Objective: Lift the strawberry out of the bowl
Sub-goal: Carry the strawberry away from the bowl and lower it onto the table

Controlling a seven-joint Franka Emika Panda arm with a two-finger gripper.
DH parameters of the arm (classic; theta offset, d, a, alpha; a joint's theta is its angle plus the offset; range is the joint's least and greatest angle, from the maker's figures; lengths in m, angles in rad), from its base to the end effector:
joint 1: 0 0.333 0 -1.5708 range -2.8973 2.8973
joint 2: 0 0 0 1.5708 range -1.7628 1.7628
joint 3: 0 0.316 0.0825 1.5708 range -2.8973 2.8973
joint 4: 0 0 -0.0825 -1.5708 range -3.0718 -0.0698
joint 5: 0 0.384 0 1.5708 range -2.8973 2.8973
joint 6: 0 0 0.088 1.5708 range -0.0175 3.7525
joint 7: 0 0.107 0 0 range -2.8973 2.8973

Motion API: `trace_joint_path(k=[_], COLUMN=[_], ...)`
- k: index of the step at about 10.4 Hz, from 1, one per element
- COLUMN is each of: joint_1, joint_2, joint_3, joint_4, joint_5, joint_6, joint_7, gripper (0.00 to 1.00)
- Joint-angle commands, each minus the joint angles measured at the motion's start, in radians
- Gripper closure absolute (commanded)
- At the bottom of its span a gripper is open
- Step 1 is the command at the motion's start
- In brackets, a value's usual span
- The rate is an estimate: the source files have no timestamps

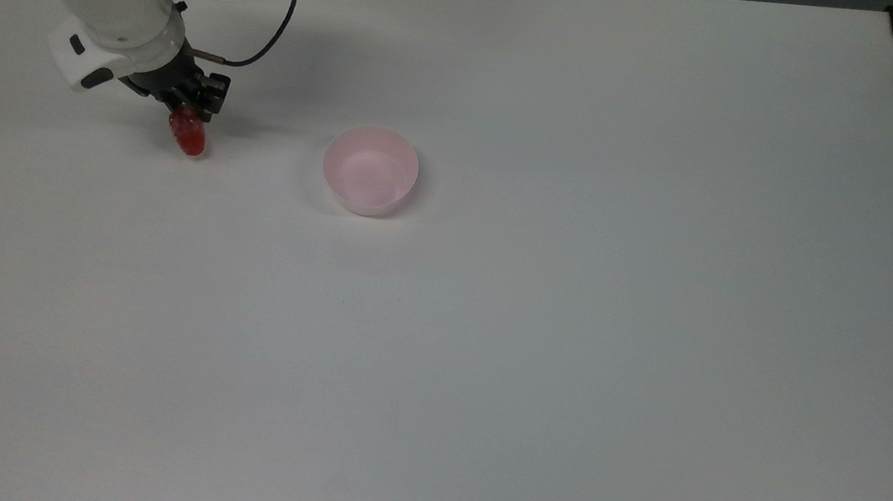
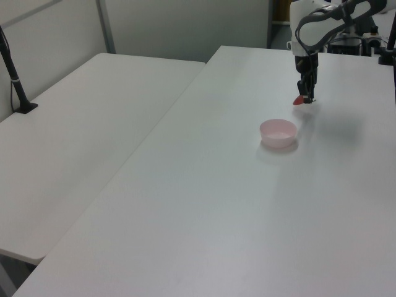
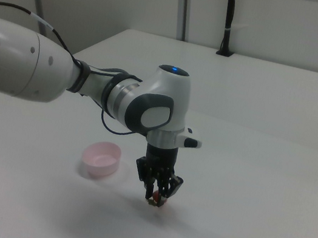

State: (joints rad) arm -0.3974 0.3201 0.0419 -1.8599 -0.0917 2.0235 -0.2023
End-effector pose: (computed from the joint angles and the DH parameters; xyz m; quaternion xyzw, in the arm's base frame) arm 0.5698 -0.2186 0.3358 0.9950 -0.0536 -0.0839 0.0102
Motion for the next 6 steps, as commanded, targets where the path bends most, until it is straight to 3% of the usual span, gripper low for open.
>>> trace_joint_path(k=[1,2,6], joint_1=[-0.008,-0.008,0.015], joint_2=[-0.007,-0.016,-0.142], joint_3=[0.003,0.003,0.021], joint_4=[-0.001,-0.001,0.062], joint_5=[-0.010,-0.008,0.032], joint_6=[0.014,0.009,-0.159], joint_7=[-0.016,-0.016,-0.002], gripper=[0.09,0.00,0.00])
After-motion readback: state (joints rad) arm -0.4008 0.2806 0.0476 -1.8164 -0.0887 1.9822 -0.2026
